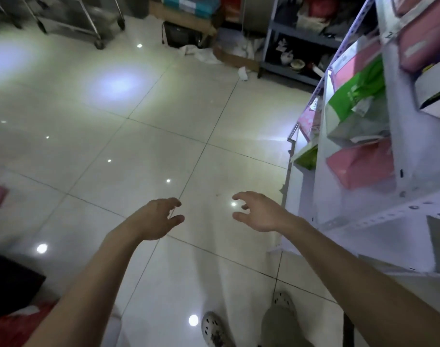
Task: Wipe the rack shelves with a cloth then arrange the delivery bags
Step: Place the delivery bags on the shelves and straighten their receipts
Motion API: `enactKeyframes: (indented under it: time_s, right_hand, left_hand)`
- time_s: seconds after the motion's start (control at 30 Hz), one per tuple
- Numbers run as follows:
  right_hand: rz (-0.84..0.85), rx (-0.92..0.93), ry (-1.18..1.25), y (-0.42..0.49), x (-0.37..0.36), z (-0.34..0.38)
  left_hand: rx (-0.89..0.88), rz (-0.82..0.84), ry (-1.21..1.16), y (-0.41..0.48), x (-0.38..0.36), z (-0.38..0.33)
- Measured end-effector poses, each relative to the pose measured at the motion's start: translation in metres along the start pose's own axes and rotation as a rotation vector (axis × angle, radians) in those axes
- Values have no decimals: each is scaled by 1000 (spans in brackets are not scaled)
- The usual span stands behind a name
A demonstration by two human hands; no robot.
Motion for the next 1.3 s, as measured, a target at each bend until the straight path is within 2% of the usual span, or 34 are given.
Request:
enactKeyframes:
  time_s: [0.17,0.33,0.5,0.63,0.93,1.13,1.3]
  right_hand:
    - [-116,-43,57,-23,55,11]
    - [-300,-73,134,-5,121,13]
    - [-437,-81,176,36,177,14]
    - [-481,-118,221,54,206,14]
    - [-742,-309,304,64,258,6]
    - [-928,-430,256,89,295,36]
    - [-1061,-459,283,114,323,71]
  left_hand:
    - [-173,-125,41,29,78,-31]
    - [-315,-237,77,83,150,-69]
    - [-390,-209,183,148,213,-88]
    - [-449,-190,239,196,253,-110]
    - [-705,-119,352,302,316,-173]
    - [-902,-124,339,375,377,-181]
    - [-1028,-150,361,412,426,-185]
Point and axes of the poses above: each hand's wrist, its own y-axis towards the middle knuckle, its own x-axis out of the back of the hand, z = x × y, the point moved 1 cm from there along y, towards the middle knuckle, and after that the axes turned 15 degrees about y, right-handed, at the moved point
